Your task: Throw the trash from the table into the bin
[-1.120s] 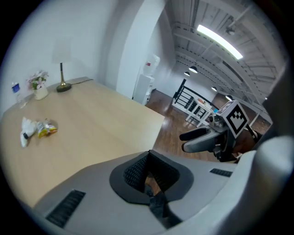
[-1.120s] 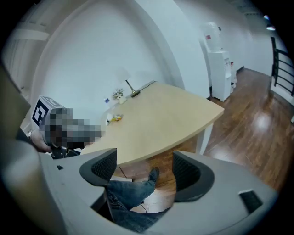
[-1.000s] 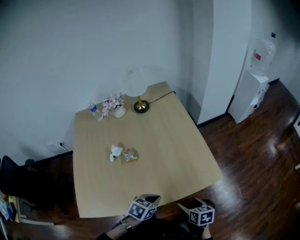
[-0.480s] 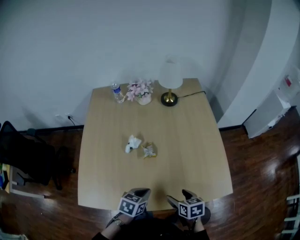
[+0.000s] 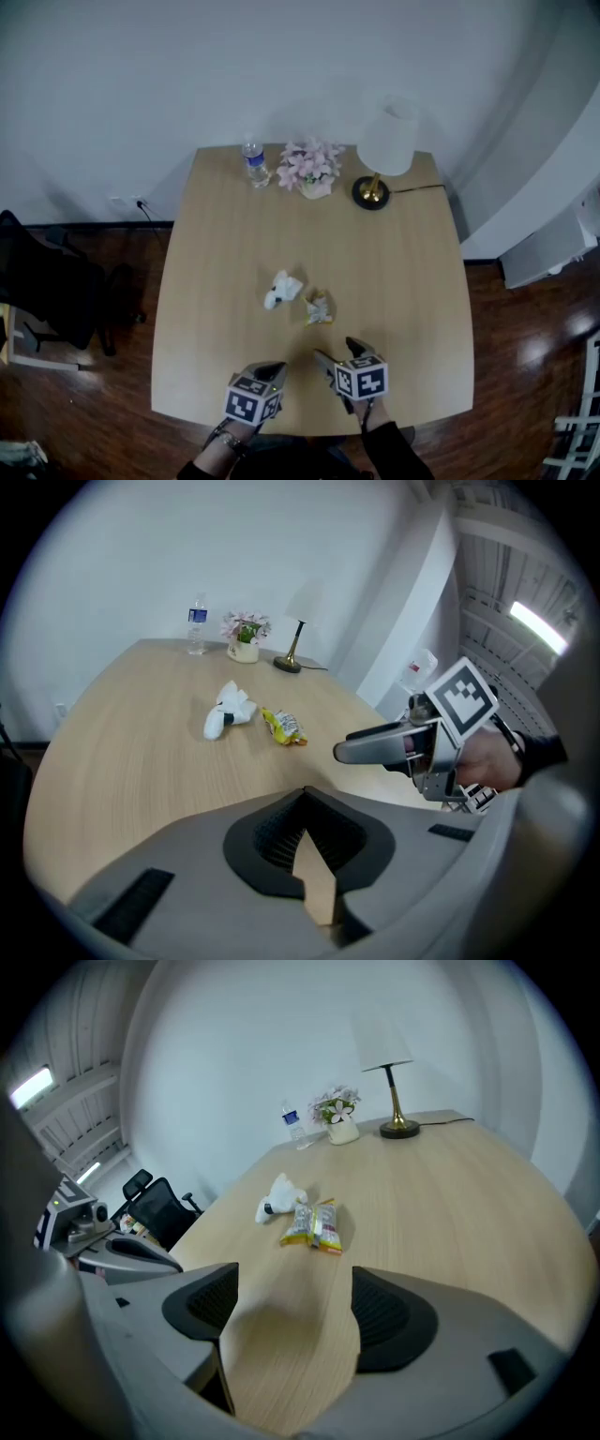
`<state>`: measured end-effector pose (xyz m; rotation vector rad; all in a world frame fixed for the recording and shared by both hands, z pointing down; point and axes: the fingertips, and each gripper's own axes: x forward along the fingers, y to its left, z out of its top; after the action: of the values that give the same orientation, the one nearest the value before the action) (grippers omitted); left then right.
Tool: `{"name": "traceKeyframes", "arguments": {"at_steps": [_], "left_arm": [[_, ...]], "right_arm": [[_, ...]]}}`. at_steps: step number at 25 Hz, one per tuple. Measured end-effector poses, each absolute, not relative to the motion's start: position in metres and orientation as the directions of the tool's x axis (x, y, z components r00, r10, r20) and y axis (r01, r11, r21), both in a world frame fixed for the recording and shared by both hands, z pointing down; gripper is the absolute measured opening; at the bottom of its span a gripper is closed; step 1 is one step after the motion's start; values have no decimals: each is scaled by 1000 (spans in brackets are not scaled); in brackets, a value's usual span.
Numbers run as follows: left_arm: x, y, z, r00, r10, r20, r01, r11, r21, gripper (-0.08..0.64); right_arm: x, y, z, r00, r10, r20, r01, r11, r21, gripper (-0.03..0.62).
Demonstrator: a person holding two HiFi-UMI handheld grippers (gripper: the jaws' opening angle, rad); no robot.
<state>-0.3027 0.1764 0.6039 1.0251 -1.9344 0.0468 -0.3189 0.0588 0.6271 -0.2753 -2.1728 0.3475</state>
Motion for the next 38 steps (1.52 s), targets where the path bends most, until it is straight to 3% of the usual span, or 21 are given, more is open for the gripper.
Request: {"name": "traceKeyframes", "arguments": {"at_steps": [8, 17, 20, 26, 38], "left_arm": [[-339, 178, 625, -239, -620, 747, -656, 671, 347, 5], [-332, 181, 644, -190, -613, 767, -656, 661, 365, 6], [-327, 181, 649, -181, -613, 769, -654, 659, 371, 5], [-310, 174, 647, -160, -618, 770, -671, 640, 375, 6], [-252, 136, 634, -75, -651, 755, -762, 526, 378, 6]], "right_arm": [[-401, 56, 651, -576, 286, 766, 77, 952, -297, 388], [-420, 62, 684, -515, 242, 822, 67, 968, -244, 387], [-419, 60, 684, -521, 229, 823, 71, 972, -225, 356], [-396, 47, 681, -523, 221, 823, 46, 972, -232, 227], [-279, 42, 623, -591, 282, 756, -12, 934, -358, 207]]}}
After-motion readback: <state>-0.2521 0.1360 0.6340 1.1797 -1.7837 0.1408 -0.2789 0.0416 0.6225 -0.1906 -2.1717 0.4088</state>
